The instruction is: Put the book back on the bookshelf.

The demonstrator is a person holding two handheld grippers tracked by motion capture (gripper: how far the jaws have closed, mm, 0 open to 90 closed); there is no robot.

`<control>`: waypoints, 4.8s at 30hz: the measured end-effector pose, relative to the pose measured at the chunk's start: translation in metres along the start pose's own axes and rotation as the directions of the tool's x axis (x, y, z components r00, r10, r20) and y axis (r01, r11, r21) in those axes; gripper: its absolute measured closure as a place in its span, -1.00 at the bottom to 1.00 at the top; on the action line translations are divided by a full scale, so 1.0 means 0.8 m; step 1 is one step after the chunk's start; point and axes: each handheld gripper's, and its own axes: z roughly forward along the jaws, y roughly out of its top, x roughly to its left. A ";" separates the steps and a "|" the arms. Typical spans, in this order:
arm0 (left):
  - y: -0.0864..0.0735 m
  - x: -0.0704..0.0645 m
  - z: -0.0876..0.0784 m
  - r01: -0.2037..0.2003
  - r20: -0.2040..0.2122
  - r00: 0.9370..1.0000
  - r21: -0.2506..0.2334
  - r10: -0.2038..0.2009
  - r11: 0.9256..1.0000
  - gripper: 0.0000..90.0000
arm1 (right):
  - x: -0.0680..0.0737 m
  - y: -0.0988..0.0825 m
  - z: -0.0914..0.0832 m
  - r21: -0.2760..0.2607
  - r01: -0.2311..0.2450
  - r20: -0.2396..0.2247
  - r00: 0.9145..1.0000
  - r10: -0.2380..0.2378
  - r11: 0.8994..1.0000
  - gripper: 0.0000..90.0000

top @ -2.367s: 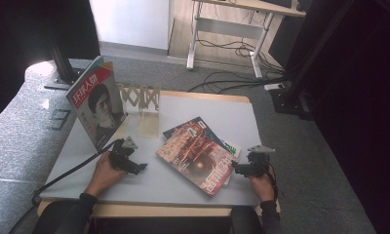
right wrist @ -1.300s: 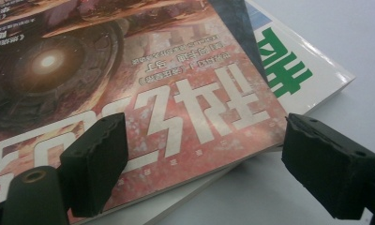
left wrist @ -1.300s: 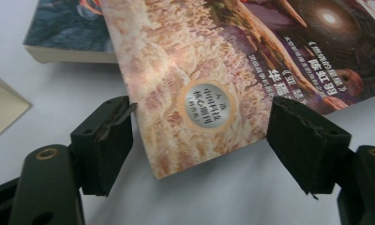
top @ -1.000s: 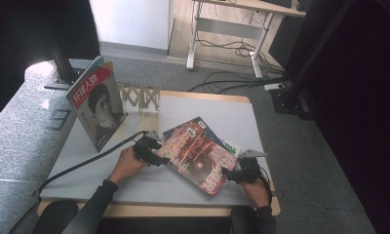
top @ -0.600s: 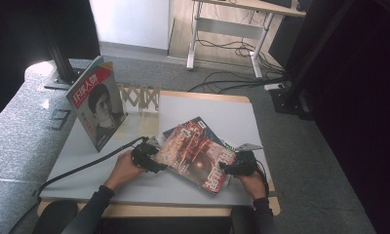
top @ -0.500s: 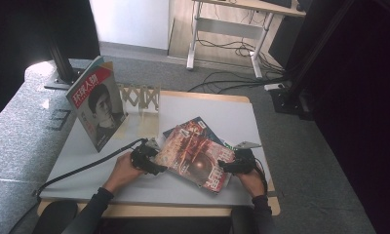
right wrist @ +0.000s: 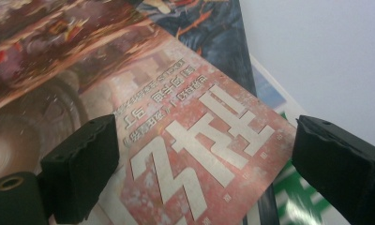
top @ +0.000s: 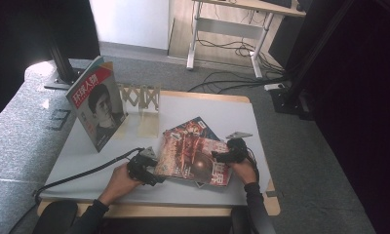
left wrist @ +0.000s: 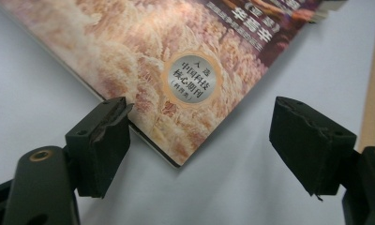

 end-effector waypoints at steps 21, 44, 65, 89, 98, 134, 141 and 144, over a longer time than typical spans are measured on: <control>0.020 0.015 -0.007 -0.076 -0.044 0.996 -0.068 0.073 0.995 -0.72 | 0.007 0.000 0.007 -0.026 0.010 -0.015 1.000 -0.010 1.000 -0.97; 0.096 0.067 0.031 -0.117 -0.121 0.987 -0.073 0.108 0.990 -0.94 | 0.034 -0.048 -0.040 -0.031 0.041 -0.020 0.999 -0.041 0.999 -1.00; 0.123 0.093 0.068 -0.088 -0.118 0.990 -0.088 0.078 0.992 -0.92 | 0.050 -0.074 -0.065 -0.032 0.047 -0.059 0.997 -0.049 0.998 -1.00; 0.102 0.077 0.052 -0.038 -0.129 0.991 -0.069 0.029 0.997 -0.92 | 0.033 -0.078 -0.068 -0.003 0.034 0.032 0.999 -0.034 0.999 -1.00; 0.093 0.065 0.041 -0.030 -0.128 0.991 0.002 0.030 1.000 -0.93 | 0.015 -0.066 -0.062 0.018 0.034 0.075 0.997 -0.035 0.999 -1.00; 0.035 0.029 0.025 -0.024 -0.141 0.990 0.014 0.025 1.000 -0.99 | -0.030 -0.002 0.008 0.007 -0.069 0.115 0.991 0.068 0.998 -1.00; 0.031 0.020 0.024 -0.018 -0.157 0.987 0.018 0.020 1.000 -0.96 | -0.034 0.008 0.017 0.007 -0.070 0.125 0.990 0.069 0.998 -1.00; 0.030 0.014 0.024 -0.033 -0.144 0.989 0.026 0.037 0.999 -0.96 | -0.036 0.011 0.021 0.002 -0.074 0.135 0.988 0.074 0.997 -1.00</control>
